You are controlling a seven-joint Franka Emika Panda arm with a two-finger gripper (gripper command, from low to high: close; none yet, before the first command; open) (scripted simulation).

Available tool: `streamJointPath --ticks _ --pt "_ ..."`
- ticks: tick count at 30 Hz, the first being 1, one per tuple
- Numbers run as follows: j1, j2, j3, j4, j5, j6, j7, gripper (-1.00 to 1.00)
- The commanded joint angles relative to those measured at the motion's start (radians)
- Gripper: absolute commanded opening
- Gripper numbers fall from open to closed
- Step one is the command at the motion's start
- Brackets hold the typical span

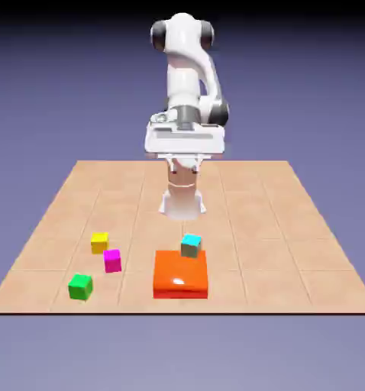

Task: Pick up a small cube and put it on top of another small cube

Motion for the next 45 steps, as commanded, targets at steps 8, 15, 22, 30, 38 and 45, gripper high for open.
streamJointPath --ticks 8,15,22,30,38,45 --pt "-0.290 0.220 -0.007 0.034 0.064 -0.126 0.183 0.00" --pt "-0.544 0.413 -0.014 0.064 0.120 -0.236 0.343 0.00" --pt "-0.797 0.605 -0.020 0.094 0.176 -0.346 0.503 0.00" --pt "-0.845 0.827 0.048 0.119 0.256 -0.156 0.445 0.00" --pt "-0.814 0.663 -0.004 0.101 0.196 -0.303 0.492 -1.00" --pt "-0.677 0.550 0.094 0.209 0.123 -0.523 0.534 -1.00"
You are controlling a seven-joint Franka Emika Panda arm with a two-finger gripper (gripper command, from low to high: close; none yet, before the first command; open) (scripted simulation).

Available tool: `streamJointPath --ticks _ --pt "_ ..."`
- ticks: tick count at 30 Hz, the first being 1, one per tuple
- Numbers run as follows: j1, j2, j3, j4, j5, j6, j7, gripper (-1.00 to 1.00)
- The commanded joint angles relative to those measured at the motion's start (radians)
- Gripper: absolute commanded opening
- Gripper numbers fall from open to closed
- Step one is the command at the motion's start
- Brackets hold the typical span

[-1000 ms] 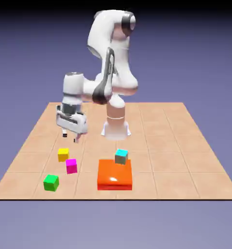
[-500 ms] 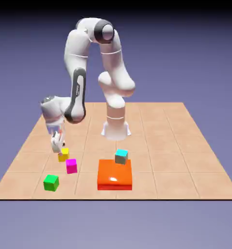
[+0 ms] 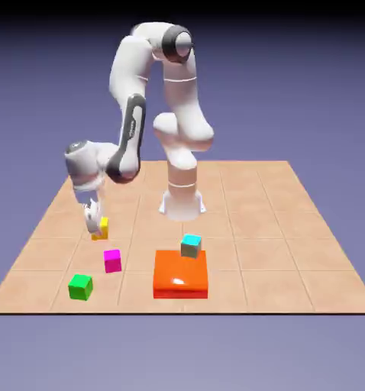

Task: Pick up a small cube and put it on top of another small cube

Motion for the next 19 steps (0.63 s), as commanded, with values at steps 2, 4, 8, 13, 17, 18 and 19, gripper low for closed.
streamJointPath --ticks 2,4,8,13,17,18,19 --pt "-0.012 -0.006 0.009 0.011 -0.007 -0.018 0.004 -1.00" --pt "-0.012 -0.006 0.009 0.011 -0.007 -0.018 0.004 -1.00" --pt "-0.012 -0.006 0.009 0.011 -0.007 -0.018 0.004 -1.00" --pt "-0.007 0.103 0.011 0.003 -0.003 0.100 0.000 -1.00" --pt "-0.004 0.181 0.013 -0.004 -0.001 0.185 -0.003 1.00" --pt "-0.004 0.181 0.013 -0.004 -0.001 0.185 -0.003 1.00" --pt "-0.005 0.145 0.012 -0.001 -0.002 0.145 -0.001 1.00"
